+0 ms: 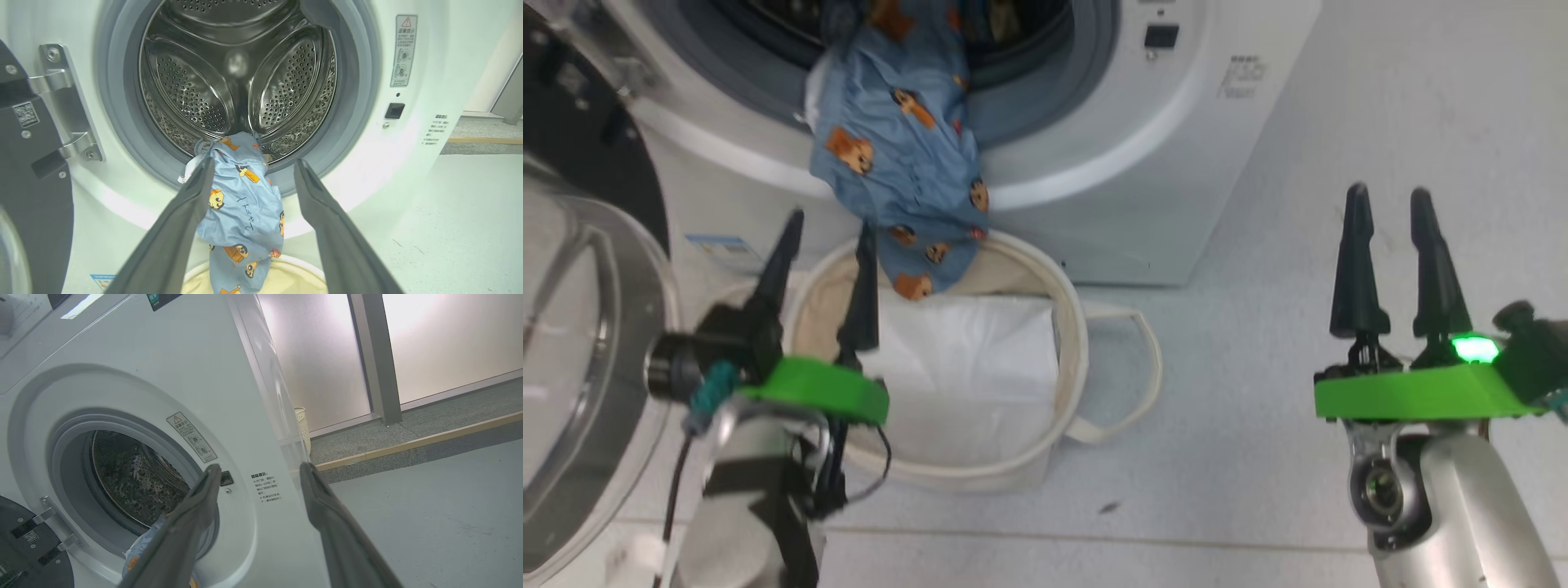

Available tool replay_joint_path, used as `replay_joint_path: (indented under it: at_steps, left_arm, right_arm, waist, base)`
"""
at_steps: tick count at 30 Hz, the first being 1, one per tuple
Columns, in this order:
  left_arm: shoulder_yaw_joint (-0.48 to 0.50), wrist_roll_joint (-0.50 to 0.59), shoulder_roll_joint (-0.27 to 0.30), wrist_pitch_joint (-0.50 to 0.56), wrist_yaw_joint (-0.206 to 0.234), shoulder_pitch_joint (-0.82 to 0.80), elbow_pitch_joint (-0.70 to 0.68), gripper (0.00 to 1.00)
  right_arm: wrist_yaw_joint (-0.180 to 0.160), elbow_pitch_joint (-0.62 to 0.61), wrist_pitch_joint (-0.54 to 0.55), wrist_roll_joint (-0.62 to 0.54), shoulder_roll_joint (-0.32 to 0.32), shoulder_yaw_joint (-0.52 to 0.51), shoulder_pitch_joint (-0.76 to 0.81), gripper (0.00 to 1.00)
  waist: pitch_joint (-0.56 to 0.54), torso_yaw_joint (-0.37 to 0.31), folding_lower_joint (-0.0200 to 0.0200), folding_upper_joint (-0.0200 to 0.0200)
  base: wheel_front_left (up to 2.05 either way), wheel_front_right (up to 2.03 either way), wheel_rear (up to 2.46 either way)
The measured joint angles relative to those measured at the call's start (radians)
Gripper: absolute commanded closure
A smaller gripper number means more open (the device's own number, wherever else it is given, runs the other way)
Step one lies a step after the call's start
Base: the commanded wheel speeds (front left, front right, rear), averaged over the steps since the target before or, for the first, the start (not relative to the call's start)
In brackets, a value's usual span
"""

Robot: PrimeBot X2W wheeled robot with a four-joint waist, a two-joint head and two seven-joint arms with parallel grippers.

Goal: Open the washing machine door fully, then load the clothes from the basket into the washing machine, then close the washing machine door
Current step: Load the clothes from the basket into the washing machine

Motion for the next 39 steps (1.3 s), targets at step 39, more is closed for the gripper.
replay_joint_path:
  at_steps: [39]
  left_arm:
    - [-0.215,-0.192,0.001,0.0,-0.011,0.088,0.171,0.0]
  right_arm:
    - [0.0,-0.001,0.0,0.017,0.0,0.023,0.088,0.0]
  waist:
    - [-0.064,-0.003,0.0,0.0]
  base:
    - [0.0,0.0,0.0]
